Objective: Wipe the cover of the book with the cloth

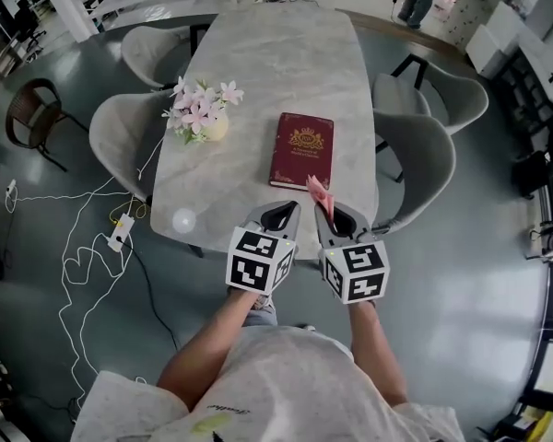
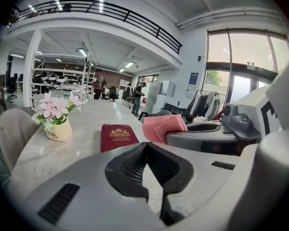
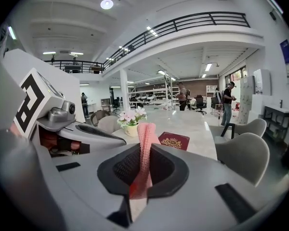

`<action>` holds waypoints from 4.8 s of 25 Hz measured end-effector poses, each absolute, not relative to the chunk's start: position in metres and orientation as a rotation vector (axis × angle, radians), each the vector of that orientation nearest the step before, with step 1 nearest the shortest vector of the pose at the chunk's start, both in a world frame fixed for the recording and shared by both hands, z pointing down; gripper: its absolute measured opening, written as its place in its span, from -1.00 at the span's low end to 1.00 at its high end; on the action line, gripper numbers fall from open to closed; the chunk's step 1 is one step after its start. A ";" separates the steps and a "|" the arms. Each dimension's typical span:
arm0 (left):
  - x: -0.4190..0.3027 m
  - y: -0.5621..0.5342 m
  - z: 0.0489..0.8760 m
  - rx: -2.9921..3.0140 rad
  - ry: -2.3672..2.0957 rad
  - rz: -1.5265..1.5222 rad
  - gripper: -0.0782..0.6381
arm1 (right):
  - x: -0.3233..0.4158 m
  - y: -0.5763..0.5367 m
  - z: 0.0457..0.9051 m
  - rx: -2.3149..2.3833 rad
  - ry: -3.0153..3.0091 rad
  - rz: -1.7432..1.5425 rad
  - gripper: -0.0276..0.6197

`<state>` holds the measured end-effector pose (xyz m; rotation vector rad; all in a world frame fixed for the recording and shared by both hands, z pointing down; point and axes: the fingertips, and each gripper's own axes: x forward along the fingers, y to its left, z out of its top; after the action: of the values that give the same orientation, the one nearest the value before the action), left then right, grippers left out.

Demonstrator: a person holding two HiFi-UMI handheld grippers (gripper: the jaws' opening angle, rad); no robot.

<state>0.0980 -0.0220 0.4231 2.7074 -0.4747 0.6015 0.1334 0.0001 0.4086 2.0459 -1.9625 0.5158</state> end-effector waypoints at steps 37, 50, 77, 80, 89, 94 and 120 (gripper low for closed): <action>0.184 -0.144 0.493 2.571 -0.538 0.693 -0.76 | 0.296 -0.170 0.464 1.819 -1.896 0.460 -0.86; 0.184 -0.163 0.517 2.491 -0.674 0.714 -0.76 | 0.311 -0.217 0.505 1.597 -1.914 0.342 -0.86; 0.172 -0.148 0.520 2.463 -0.688 0.724 -0.76 | 0.268 -0.197 0.538 1.458 -1.946 0.418 -0.86; 0.169 -0.148 0.518 2.474 -0.681 0.720 -0.76 | 0.263 -0.194 0.538 1.463 -1.941 0.421 -0.86; 0.156 -0.137 0.513 2.497 -0.651 0.718 -0.76 | 0.244 -0.174 0.538 1.471 -1.923 0.436 -0.86; 0.149 -0.131 0.509 2.513 -0.632 0.713 -0.76 | 0.236 -0.161 0.537 1.486 -1.907 0.447 -0.86; 0.111 -0.104 0.502 2.559 -0.535 0.694 -0.76 | 0.190 -0.107 0.539 1.556 -1.837 0.501 -0.86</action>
<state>0.1109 -0.1045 0.5022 2.5590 -0.5353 0.6939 0.1895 -0.1070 0.5389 1.5558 -1.8368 0.5008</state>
